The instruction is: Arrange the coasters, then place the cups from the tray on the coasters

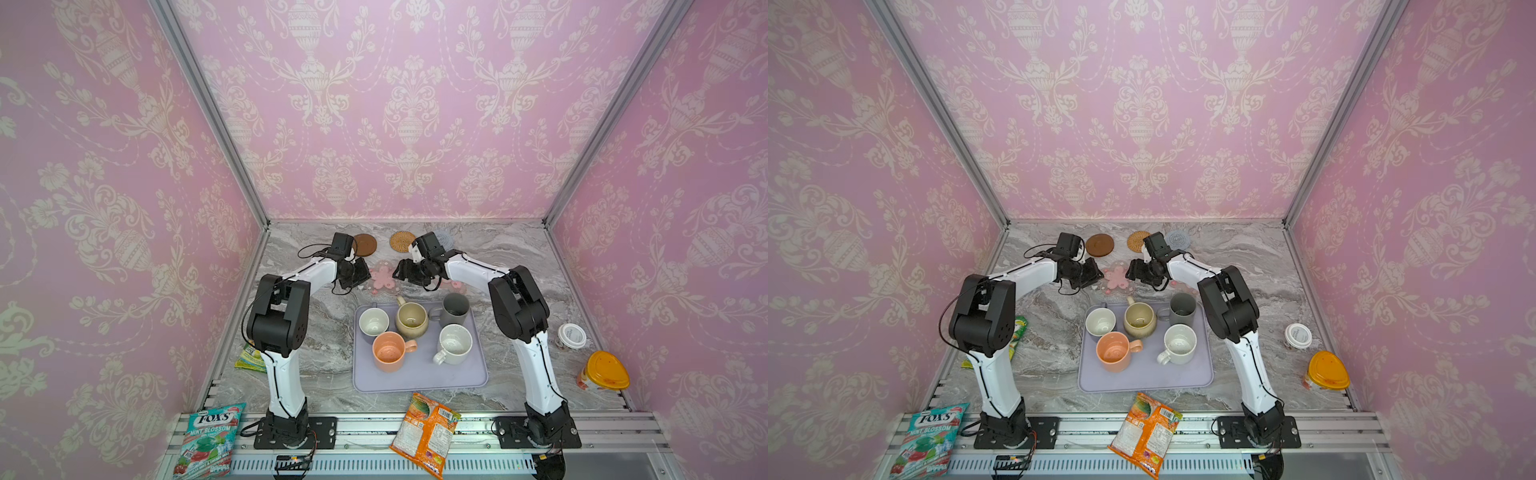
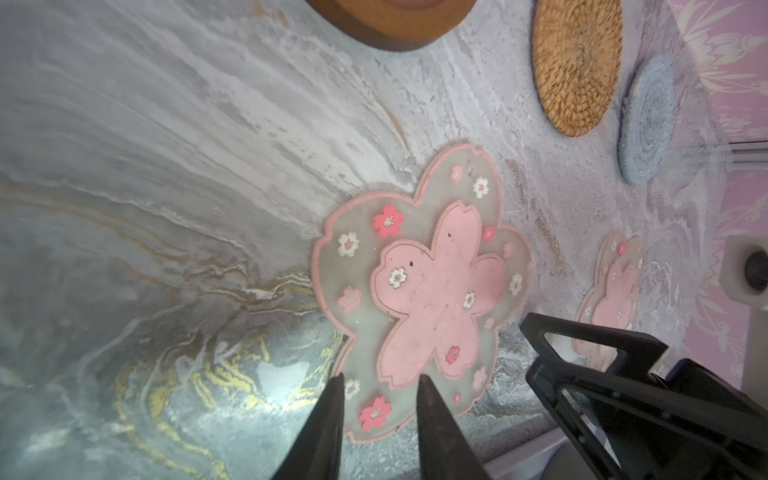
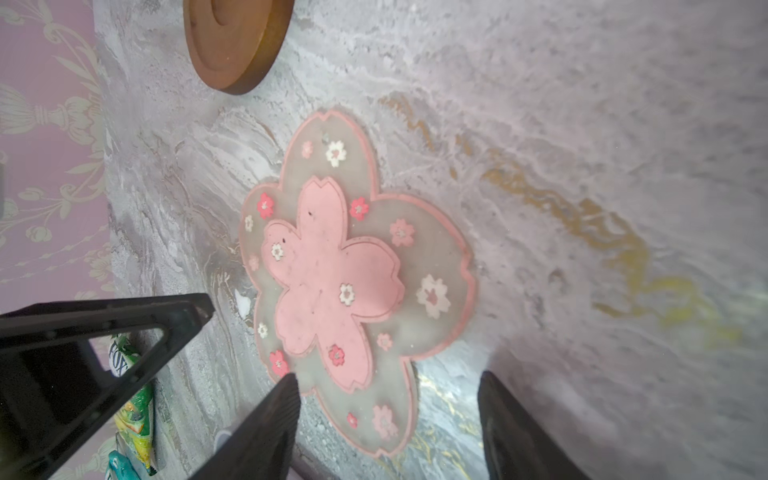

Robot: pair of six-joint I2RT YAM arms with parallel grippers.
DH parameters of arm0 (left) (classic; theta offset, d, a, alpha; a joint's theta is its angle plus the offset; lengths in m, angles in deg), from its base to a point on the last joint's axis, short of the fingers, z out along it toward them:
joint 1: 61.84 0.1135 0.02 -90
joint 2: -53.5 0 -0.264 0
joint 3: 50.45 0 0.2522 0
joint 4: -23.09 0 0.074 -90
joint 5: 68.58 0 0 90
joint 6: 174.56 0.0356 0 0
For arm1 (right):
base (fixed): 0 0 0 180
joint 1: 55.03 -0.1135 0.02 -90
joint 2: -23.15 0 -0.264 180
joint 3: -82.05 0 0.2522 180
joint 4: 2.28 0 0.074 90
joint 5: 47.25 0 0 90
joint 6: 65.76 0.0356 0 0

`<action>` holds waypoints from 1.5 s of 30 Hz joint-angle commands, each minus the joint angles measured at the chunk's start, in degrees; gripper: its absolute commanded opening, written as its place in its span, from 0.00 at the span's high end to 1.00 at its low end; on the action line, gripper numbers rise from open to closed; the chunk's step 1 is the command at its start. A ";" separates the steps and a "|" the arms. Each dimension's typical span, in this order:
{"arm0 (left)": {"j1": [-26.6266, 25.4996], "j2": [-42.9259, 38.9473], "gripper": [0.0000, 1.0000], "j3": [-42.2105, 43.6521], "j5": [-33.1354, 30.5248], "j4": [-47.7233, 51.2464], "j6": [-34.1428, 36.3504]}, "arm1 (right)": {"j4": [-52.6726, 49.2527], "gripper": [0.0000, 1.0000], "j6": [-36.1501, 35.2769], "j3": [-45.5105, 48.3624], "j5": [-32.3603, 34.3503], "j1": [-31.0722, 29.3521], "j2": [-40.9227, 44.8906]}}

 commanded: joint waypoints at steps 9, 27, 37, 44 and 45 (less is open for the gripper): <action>-2.04 -1.63 0.67 -7.59 0.08 5.89 3.03 | -2.39 0.31 -5.03 4.09 1.31 2.47 11.36; -12.13 11.99 0.66 -29.98 0.97 14.78 6.93 | -3.06 0.30 -8.97 23.26 4.73 15.89 26.79; -16.30 22.64 0.66 -43.36 1.93 18.32 8.68 | -1.22 0.30 -8.83 31.73 4.02 21.99 29.77; -18.56 30.12 0.66 -52.74 3.00 20.66 9.86 | 1.13 0.30 -8.14 34.78 2.79 23.85 29.00; -18.78 30.83 0.66 -53.68 3.13 20.70 9.94 | 1.28 0.30 -8.13 34.89 2.57 24.03 28.76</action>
